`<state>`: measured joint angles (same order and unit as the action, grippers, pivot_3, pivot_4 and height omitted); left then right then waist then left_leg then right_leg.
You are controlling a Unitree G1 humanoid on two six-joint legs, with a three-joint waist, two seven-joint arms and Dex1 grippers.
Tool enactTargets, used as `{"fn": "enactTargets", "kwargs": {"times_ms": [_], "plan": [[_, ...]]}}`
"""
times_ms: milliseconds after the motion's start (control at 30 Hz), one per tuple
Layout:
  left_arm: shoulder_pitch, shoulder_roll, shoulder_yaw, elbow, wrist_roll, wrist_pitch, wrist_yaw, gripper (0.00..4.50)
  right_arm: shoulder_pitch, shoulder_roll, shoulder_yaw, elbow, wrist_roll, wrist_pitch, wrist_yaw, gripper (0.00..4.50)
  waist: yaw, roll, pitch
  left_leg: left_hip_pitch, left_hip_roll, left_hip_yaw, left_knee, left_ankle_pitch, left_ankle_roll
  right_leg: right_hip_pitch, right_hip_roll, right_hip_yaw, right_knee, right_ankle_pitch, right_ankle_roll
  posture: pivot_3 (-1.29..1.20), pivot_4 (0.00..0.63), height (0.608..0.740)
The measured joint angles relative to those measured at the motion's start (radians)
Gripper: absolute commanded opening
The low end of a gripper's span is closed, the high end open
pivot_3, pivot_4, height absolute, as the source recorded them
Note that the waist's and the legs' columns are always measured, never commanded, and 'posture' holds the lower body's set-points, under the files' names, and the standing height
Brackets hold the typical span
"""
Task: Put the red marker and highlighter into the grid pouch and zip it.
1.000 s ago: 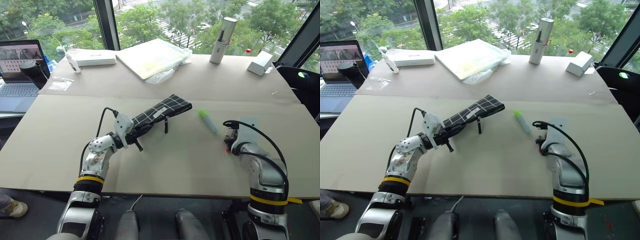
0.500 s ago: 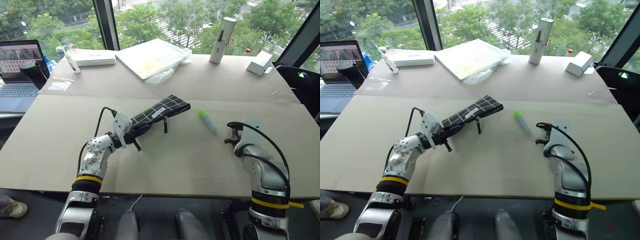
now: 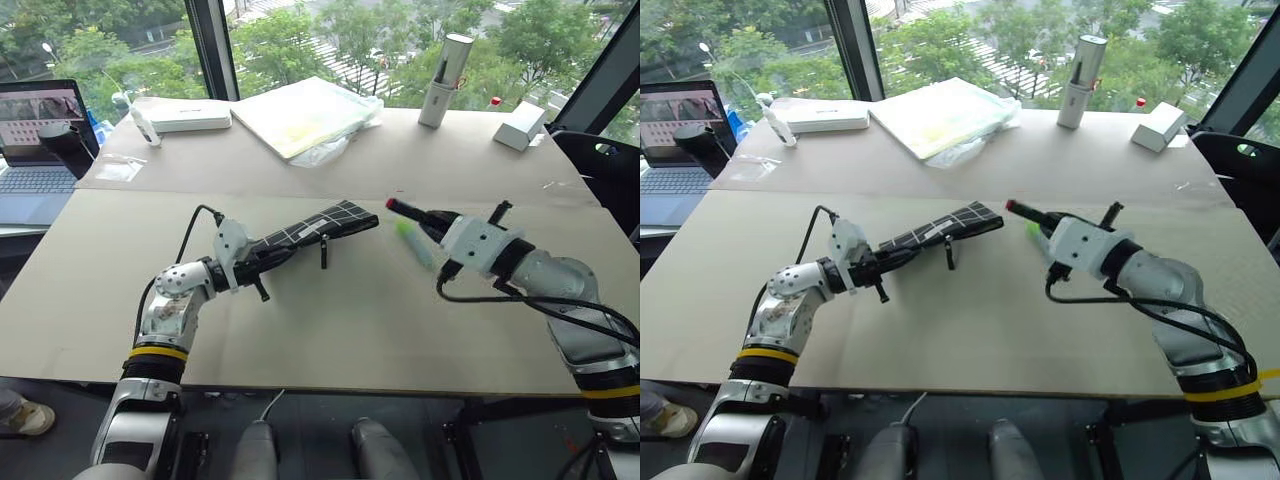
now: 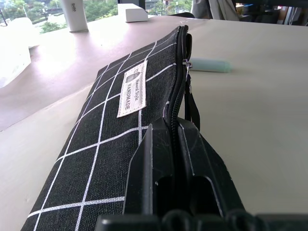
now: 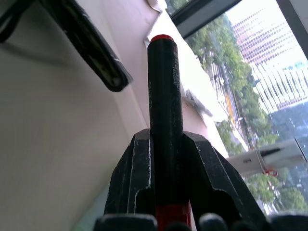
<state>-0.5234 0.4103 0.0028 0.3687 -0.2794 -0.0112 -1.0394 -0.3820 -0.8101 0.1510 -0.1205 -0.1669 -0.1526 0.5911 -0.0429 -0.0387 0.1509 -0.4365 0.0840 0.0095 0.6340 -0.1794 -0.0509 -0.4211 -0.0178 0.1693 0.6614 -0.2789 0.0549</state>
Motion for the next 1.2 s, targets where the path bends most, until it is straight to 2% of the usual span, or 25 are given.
{"fn": "enactTargets", "kwargs": {"times_ms": [333, 1033, 1200], "plan": [[-0.016, -0.022, -0.016, 0.001, 0.002, 0.0, -0.01, 0.0, -0.08, 0.055, 0.074, 0.08, -0.155, -0.117, -0.003, 0.5, 0.007, 0.0, 0.0, 0.0, 0.0, 0.0, 0.001, 0.0, 0.0, 0.0, 0.0, 0.0, 0.0, 0.0, 0.0, 0.0, 0.15, 0.739], [-0.013, -0.028, -0.026, 0.0, 0.002, 0.0, -0.011, 0.0, -0.165, 0.022, 0.075, 0.255, -0.297, -0.232, -0.027, 0.5, 0.006, 0.0, 0.0, 0.0, 0.0, 0.0, 0.001, 0.0, 0.0, 0.0, 0.0, 0.0, 0.001, 0.0, 0.0, 0.0, 0.15, 0.739], [-0.014, -0.03, -0.027, 0.0, 0.002, 0.0, -0.012, 0.0, -0.208, 0.079, 0.111, 0.262, -0.342, -0.234, -0.028, 0.5, 0.002, 0.0, 0.0, 0.0, 0.0, 0.0, 0.001, 0.0, 0.0, 0.0, 0.0, 0.0, 0.002, 0.0, 0.0, 0.0, 0.15, 0.739]]}}
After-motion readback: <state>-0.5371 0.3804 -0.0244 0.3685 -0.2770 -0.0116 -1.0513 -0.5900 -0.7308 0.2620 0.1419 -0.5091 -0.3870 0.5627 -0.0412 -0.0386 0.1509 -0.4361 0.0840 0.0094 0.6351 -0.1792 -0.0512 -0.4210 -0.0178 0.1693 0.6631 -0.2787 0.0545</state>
